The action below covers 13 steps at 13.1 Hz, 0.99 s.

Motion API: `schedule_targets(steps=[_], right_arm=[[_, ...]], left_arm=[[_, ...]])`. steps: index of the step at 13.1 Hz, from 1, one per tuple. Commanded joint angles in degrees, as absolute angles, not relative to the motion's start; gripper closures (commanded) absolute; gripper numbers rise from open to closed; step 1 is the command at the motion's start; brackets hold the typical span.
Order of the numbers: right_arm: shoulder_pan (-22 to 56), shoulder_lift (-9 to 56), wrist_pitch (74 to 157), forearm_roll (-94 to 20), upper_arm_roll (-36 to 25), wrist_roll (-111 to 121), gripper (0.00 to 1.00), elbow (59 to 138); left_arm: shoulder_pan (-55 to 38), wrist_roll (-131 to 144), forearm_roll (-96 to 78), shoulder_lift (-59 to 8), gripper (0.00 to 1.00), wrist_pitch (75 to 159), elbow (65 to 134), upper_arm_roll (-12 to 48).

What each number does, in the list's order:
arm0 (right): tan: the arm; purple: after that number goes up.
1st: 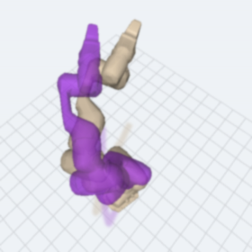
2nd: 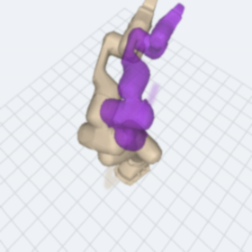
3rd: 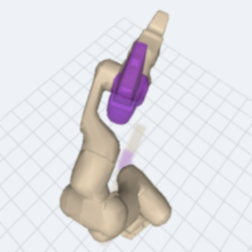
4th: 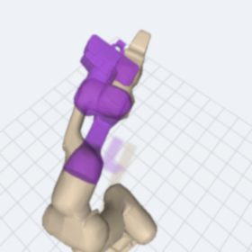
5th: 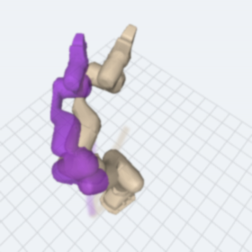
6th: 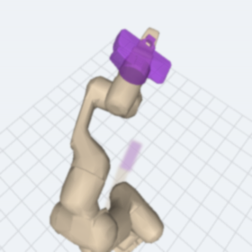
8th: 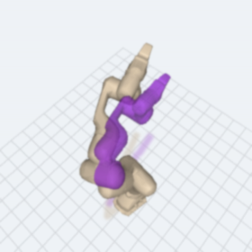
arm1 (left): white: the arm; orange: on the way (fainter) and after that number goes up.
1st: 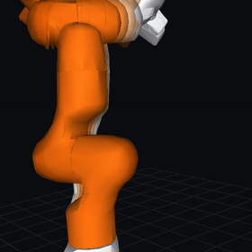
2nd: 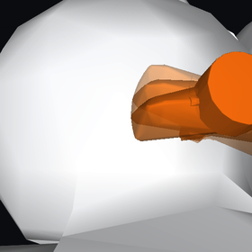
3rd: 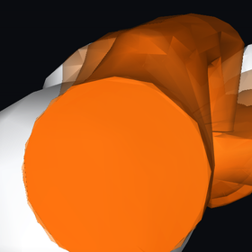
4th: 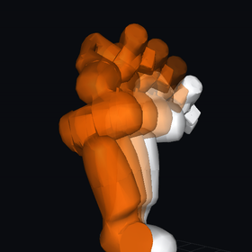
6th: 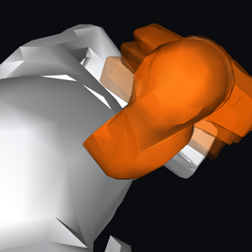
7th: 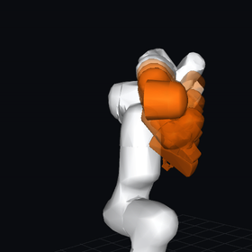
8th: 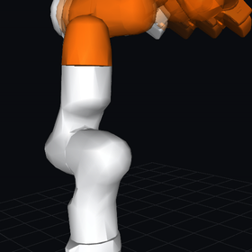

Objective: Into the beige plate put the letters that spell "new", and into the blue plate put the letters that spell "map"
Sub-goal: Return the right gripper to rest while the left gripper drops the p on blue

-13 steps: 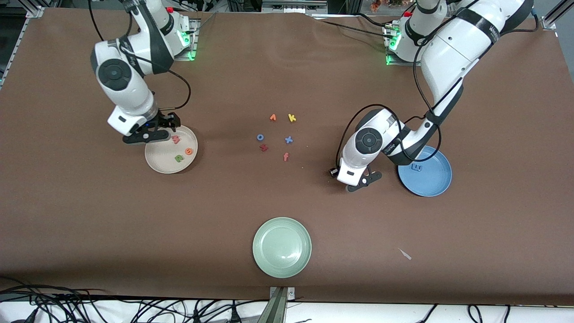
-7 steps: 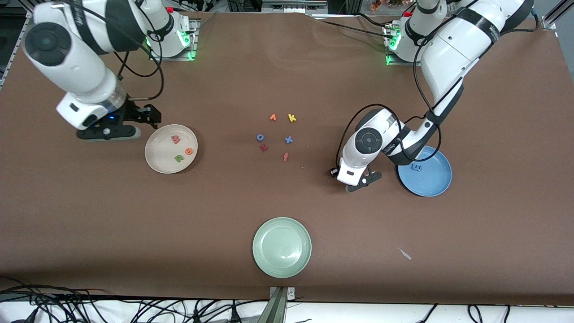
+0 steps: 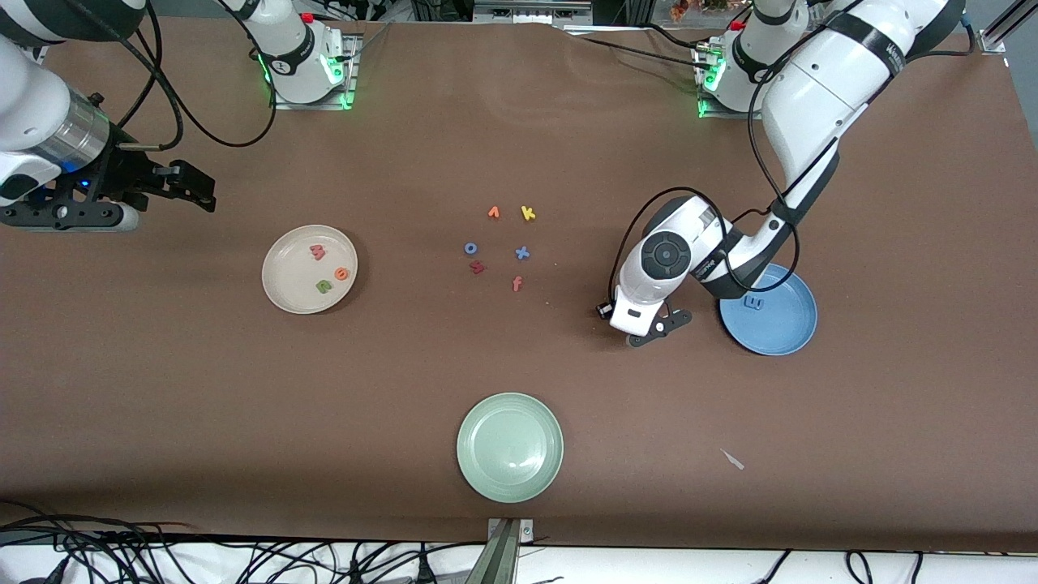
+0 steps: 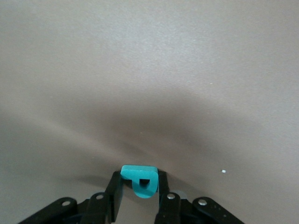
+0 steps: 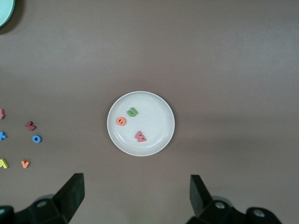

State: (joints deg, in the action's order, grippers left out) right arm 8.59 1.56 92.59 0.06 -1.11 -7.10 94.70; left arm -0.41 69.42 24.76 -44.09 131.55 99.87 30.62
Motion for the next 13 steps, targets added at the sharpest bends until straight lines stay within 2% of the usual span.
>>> schedule_targets(steps=[1, 6, 11, 13], right_arm=[[9.4, 2.1, 90.3, -1.1, -1.8, -6.3, 0.00, 93.5], [9.3, 2.8, 88.3, -0.9, -1.6, -6.3, 0.00, 91.3], [9.2, 4.1, 88.1, -0.4, -1.5, -6.3, 0.00, 89.9], [9.3, 5.4, 87.5, -0.3, -1.4, -6.2, 0.00, 88.0]], left_arm=[[-0.4, 69.4, 25.8, -43.4, 0.72, 124.9, 96.8, 30.6], [4.2, 53.7, 22.4, -41.8, 0.72, 111.3, 91.1, 30.8], [12.7, 32.2, 22.9, -39.7, 0.72, 100.9, 91.0, 30.8], [15.0, 23.4, 23.6, -40.2, 0.67, 99.1, 91.2, 30.2]])
